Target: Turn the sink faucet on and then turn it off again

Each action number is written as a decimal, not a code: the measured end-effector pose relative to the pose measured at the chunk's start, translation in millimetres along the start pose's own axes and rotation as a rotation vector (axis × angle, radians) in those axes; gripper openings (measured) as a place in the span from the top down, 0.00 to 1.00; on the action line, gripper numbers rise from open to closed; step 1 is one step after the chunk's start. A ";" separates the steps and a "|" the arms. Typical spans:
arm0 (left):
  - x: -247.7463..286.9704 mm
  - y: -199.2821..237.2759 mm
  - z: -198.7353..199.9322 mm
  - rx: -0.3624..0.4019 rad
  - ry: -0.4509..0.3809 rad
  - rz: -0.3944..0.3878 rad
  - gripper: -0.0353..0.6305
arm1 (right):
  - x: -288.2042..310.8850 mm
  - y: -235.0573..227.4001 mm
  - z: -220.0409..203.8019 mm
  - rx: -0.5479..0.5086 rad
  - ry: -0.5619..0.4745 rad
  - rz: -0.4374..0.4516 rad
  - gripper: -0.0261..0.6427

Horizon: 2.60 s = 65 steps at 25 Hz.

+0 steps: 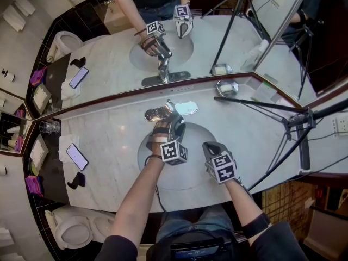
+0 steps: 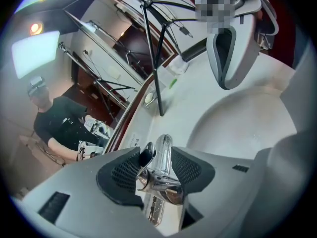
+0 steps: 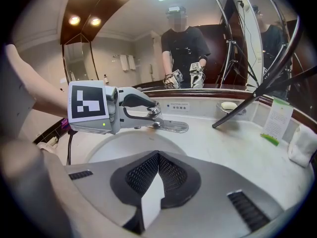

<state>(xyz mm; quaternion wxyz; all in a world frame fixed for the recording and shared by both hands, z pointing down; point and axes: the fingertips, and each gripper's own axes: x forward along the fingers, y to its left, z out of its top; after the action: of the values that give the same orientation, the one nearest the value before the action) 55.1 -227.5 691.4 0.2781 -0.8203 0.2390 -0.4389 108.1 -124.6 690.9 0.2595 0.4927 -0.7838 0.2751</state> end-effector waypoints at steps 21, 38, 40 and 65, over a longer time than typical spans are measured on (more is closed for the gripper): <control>-78.5 14.7 3.5 -0.228 0.014 -0.034 0.80 | -37.3 6.0 24.5 -0.054 -0.051 -0.021 0.94; -246.4 35.3 -59.5 -1.090 -0.173 0.047 0.95 | -94.0 32.0 49.5 -0.080 -0.124 -0.047 0.94; -257.8 30.4 -67.0 -1.139 -0.164 0.050 0.95 | -100.9 31.0 48.1 -0.073 -0.130 -0.054 0.94; -301.3 3.9 -93.0 -1.206 -0.101 0.145 0.95 | -114.1 20.1 31.2 -0.091 -0.126 -0.062 0.94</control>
<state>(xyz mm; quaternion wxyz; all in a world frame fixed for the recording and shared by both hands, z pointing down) -175.6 -61.5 554.7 -0.1954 -0.8346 0.4873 -0.1667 128.8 -66.9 587.8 0.2402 0.5208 -0.7945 0.1996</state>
